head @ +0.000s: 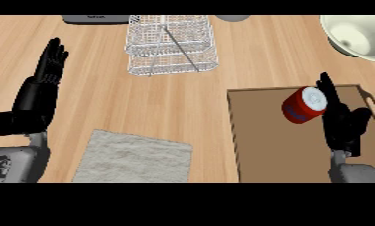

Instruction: Pick the can from the tray and place it in the tiered basket

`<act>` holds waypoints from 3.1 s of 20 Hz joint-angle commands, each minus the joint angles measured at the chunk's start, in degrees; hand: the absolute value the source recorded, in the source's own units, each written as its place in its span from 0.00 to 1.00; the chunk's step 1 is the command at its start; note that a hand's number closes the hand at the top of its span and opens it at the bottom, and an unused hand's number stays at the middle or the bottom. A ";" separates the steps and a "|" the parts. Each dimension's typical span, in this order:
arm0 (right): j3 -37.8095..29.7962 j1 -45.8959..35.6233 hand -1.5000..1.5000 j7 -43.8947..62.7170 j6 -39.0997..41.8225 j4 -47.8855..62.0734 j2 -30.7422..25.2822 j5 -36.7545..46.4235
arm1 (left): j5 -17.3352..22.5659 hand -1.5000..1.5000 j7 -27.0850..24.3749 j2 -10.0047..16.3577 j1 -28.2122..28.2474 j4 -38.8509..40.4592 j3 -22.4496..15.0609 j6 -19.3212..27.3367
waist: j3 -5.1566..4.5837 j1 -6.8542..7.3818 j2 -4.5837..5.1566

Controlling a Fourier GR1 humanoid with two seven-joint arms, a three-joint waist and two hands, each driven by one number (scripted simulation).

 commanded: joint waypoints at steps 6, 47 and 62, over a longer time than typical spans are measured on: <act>-8.54 -14.95 1.00 -8.50 14.88 -6.87 -14.55 -7.28 | -1.79 0.50 7.91 -6.24 11.56 9.44 -3.71 3.59 | -0.49 1.46 0.01; 10.34 -8.88 0.00 41.24 24.75 -23.34 -27.70 24.67 | -5.27 0.50 11.11 -11.98 13.57 7.41 -5.76 5.63 | -0.54 0.47 -0.09; 12.27 -16.46 0.00 52.79 37.55 -22.00 -15.54 29.82 | -7.35 0.50 14.10 -13.23 12.99 5.03 -5.42 5.60 | -0.55 0.18 -0.17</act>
